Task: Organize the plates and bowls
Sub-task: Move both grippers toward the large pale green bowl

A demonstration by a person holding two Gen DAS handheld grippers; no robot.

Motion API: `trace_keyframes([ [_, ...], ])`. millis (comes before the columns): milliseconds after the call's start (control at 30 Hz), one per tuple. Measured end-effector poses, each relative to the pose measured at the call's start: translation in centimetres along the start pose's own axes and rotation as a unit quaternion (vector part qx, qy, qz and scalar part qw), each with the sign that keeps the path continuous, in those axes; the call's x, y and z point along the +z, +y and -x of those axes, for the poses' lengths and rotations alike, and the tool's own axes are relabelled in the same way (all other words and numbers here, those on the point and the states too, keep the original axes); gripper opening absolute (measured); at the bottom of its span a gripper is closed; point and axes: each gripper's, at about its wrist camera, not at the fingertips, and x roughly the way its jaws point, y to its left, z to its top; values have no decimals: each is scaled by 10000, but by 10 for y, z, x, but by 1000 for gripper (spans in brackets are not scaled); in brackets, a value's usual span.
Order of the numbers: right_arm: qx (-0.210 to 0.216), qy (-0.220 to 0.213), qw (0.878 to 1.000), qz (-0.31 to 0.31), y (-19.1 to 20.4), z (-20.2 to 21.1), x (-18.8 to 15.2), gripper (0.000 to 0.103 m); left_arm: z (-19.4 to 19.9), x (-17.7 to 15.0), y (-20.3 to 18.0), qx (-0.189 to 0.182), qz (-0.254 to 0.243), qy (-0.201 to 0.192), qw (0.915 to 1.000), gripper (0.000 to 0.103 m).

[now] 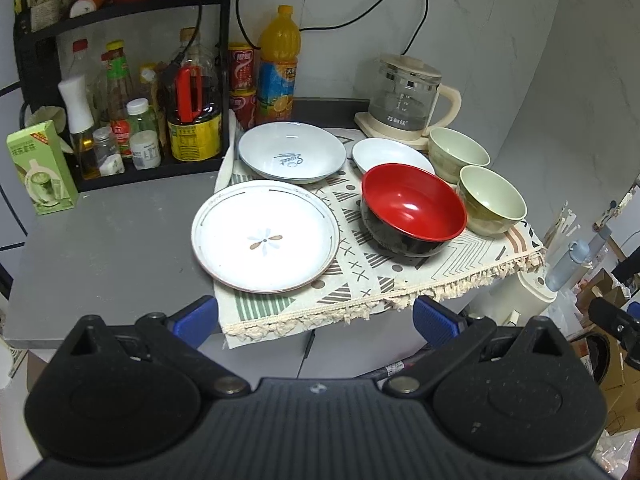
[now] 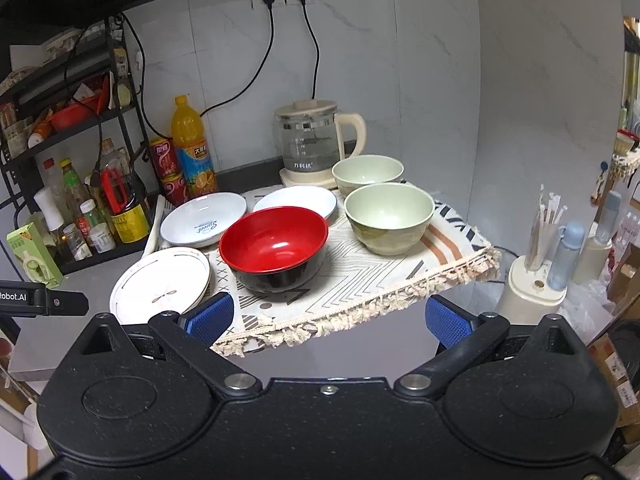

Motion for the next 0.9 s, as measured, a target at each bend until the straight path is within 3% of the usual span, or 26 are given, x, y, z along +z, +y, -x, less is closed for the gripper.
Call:
trace_keyframes([
  [567,115,301,9995,-39,-13,-50,32,103,-39,41,-19,-72,84,224,9997,101],
  [767,-27,386,9991,-157,-22,-76,49,103,-66,63,-32,-161,91,290,9994,101],
  [900,-125,341,9992,-149,-27,-90,59,103,-80,78,-41,-31,-50,155,9999,101],
])
